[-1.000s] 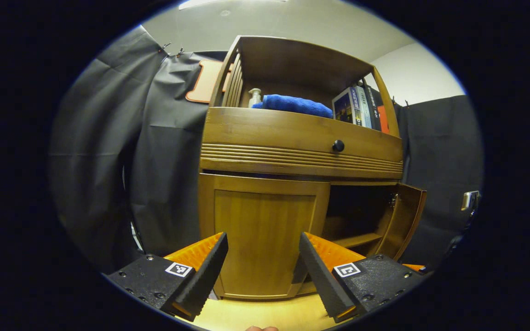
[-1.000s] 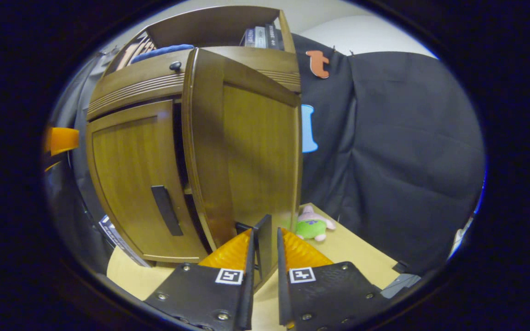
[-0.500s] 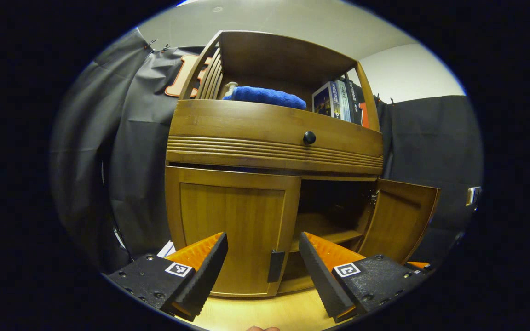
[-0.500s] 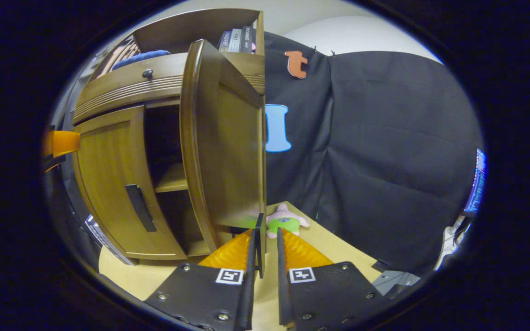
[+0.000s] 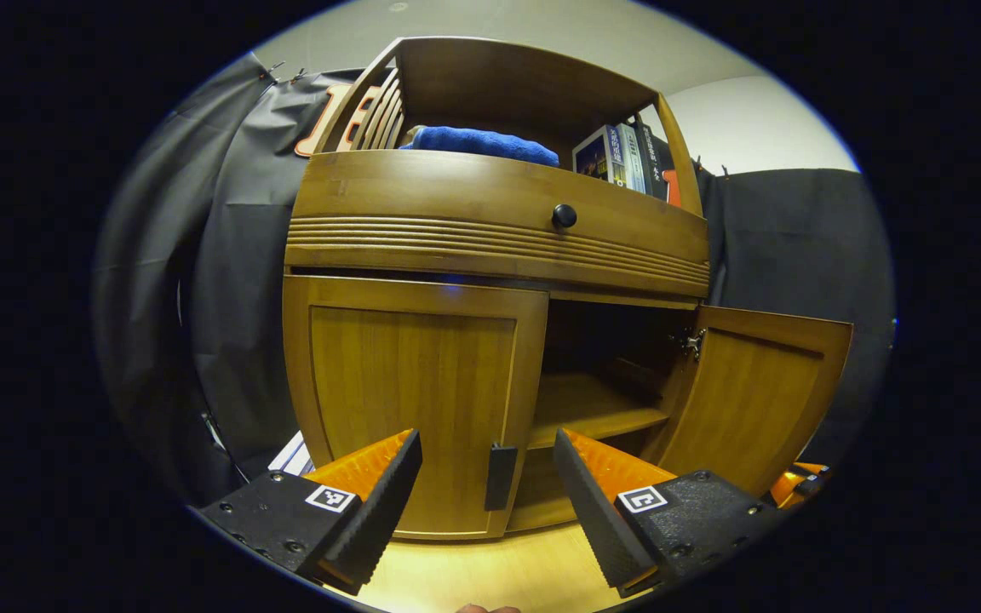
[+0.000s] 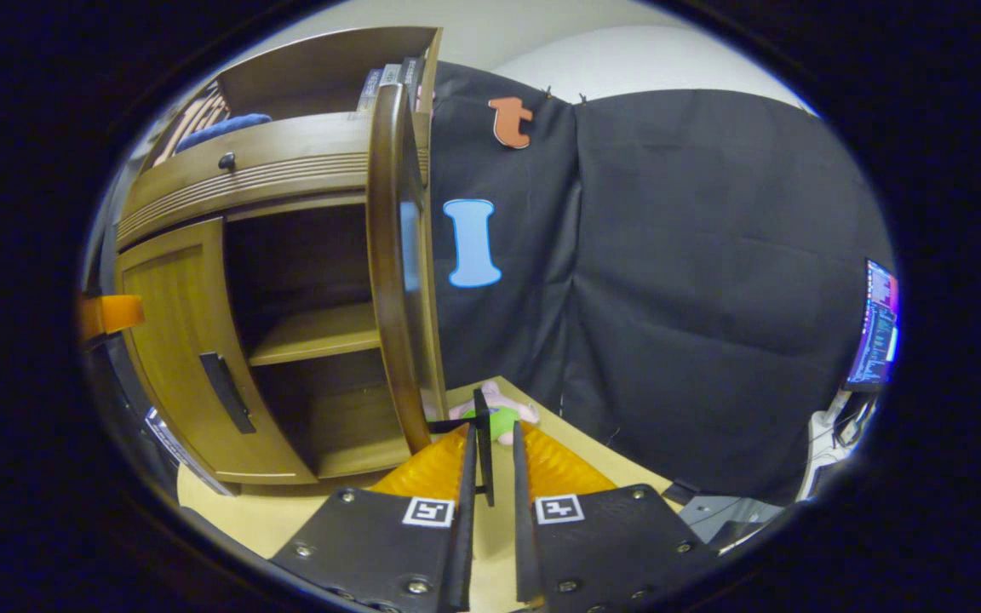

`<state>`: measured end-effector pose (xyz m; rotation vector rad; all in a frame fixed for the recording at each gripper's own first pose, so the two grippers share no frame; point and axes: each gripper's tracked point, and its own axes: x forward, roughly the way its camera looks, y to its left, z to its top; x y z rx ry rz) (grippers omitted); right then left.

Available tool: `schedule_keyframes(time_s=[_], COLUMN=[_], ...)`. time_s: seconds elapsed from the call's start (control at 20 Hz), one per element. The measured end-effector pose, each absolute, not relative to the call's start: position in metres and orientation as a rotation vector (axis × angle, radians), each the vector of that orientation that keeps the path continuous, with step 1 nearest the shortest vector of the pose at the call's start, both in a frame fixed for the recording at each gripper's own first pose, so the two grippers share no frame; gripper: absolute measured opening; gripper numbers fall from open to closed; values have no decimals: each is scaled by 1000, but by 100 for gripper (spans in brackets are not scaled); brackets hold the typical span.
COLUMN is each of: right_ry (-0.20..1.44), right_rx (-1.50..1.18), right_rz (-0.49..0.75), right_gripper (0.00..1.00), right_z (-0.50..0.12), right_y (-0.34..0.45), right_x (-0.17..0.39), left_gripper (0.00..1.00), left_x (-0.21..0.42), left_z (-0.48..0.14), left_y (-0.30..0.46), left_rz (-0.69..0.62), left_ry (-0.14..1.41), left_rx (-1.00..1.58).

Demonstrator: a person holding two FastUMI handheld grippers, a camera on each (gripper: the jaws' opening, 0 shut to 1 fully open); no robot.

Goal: Open the right door of the double-door shoe cabinet with the right hand, and open the left door with the left hand.

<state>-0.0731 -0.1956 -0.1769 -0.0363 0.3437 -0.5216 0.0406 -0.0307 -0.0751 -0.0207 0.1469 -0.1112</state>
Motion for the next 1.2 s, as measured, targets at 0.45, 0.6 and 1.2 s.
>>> schedule_keyframes(time_s=[0.45,0.6,1.2], right_ry=[250,217,58], right_rx=[-103,-115,-147], right_rz=[-583,-573,-554], right_gripper=[21,21,21], right_z=[-130,-109,-26], right_y=[-225,-220,-224], right_x=[-99,-103,-109], left_gripper=[92,96,78], left_x=[66,78,129], left_z=[-111,-121,-174], left_y=[-43,-48,-54], left_rz=[-90,-80,-41], left_ry=[197,210,306], left_rx=[-2,-4,22])
